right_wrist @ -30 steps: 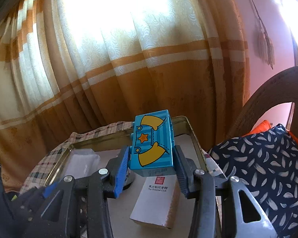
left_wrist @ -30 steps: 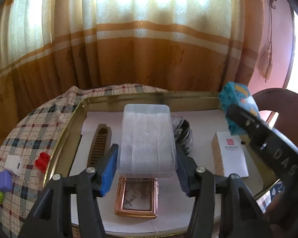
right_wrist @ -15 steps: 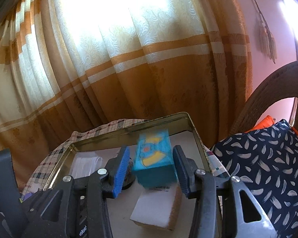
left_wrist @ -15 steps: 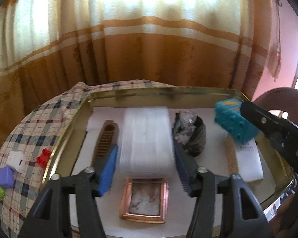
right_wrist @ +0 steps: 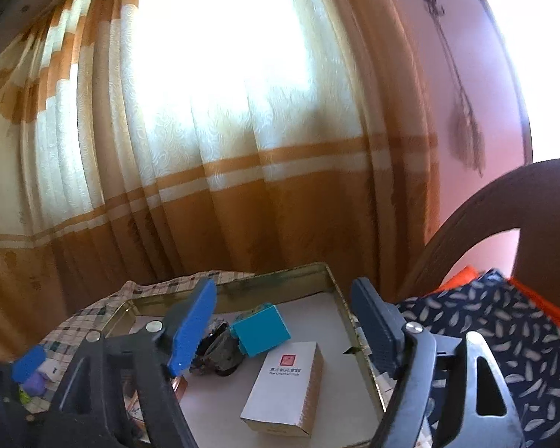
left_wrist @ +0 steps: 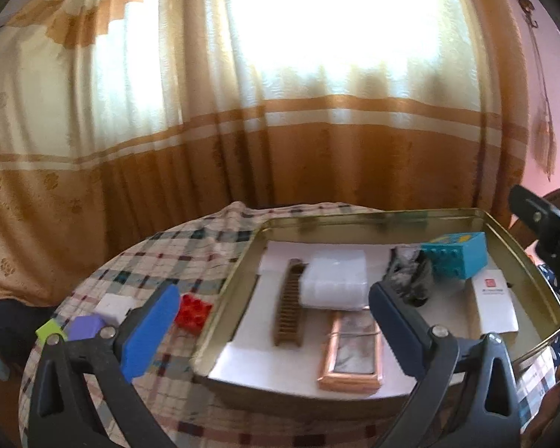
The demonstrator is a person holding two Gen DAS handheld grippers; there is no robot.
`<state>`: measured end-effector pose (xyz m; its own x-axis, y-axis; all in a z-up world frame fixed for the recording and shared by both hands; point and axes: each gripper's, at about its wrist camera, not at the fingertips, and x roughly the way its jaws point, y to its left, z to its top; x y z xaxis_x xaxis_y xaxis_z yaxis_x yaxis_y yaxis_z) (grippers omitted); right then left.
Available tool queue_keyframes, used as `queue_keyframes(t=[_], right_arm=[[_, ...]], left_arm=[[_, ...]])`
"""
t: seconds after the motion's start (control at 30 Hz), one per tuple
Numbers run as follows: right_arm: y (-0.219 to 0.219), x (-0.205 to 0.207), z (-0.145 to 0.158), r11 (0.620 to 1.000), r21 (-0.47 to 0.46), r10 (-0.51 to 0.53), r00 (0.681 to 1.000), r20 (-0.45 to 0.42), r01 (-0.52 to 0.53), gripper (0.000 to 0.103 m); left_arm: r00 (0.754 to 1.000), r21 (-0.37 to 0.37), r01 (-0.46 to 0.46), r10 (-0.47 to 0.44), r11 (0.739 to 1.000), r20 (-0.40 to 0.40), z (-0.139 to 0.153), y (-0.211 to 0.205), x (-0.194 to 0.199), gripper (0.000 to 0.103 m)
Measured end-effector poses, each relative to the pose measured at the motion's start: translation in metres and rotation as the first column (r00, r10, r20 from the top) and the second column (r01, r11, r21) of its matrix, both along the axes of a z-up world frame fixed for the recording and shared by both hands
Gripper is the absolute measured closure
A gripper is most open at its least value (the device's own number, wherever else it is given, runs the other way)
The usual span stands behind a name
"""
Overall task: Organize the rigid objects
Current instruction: 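Open both tools to drop the clear box and blue block into the tray, then withdraw both tools from the tray toward the remaining toy blocks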
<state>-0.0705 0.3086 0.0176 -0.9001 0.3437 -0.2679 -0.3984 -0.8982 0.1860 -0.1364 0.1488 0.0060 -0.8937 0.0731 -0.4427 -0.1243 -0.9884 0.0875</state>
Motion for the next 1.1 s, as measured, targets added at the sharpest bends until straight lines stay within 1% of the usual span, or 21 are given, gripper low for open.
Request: queue_keyframes(t=[0.07, 0.2, 0.3, 0.43, 0.53, 0.63, 0.77, 0.97, 1.1], right_arm=[[-0.004, 0.004, 0.001, 1.0, 0.02, -0.004, 1.0, -0.008, 0.004, 0.026], [-0.005, 0.006, 0.001, 1.0, 0.023, -0.016, 1.0, -0.006, 0.016, 0.025], [-0.005, 0.009, 0.001, 0.999, 0.018, -0.027, 1.0, -0.007, 0.027, 0.025], [-0.009, 0.013, 0.001, 0.999, 0.028, -0.032, 0.999, -0.009, 0.032, 0.025], [-0.013, 0.015, 0.001, 0.999, 0.042, -0.026, 1.0, -0.004, 0.026, 0.025], [-0.016, 0.015, -0.001, 0.999, 0.042, -0.02, 1.0, 0.02, 0.019, 0.025], [-0.019, 0.017, 0.0, 0.998, 0.053, -0.027, 0.999, 0.019, 0.026, 0.025], [-0.027, 0.019, 0.001, 0.996, 0.083, -0.032, 0.999, 0.022, 0.03, 0.025], [-0.033, 0.022, 0.001, 0.995, 0.097, -0.025, 1.0, 0.019, 0.023, 0.025]], left_arm=[[1.0, 0.015, -0.017, 0.017, 1.0, 0.008, 0.0, -0.009, 0.0, 0.0], [0.999, 0.053, -0.038, 0.036, 0.998, 0.039, -0.003, -0.026, -0.001, 0.0], [0.996, 0.058, -0.074, 0.071, 0.996, 0.054, -0.006, -0.035, -0.001, 0.0], [0.994, 0.084, -0.089, 0.083, 0.992, 0.068, -0.008, -0.043, -0.002, 0.0], [0.992, 0.086, -0.098, 0.09, 0.991, 0.083, -0.009, -0.046, -0.004, 0.0], [0.991, 0.087, -0.101, 0.092, 0.991, 0.096, -0.011, -0.05, -0.004, 0.0], [0.989, 0.091, -0.111, 0.101, 0.99, 0.106, -0.012, -0.056, -0.004, 0.0], [0.986, 0.114, -0.133, 0.12, 0.984, 0.119, -0.013, -0.068, -0.003, 0.0], [0.982, 0.143, -0.158, 0.14, 0.977, 0.129, -0.014, -0.076, -0.004, 0.001]])
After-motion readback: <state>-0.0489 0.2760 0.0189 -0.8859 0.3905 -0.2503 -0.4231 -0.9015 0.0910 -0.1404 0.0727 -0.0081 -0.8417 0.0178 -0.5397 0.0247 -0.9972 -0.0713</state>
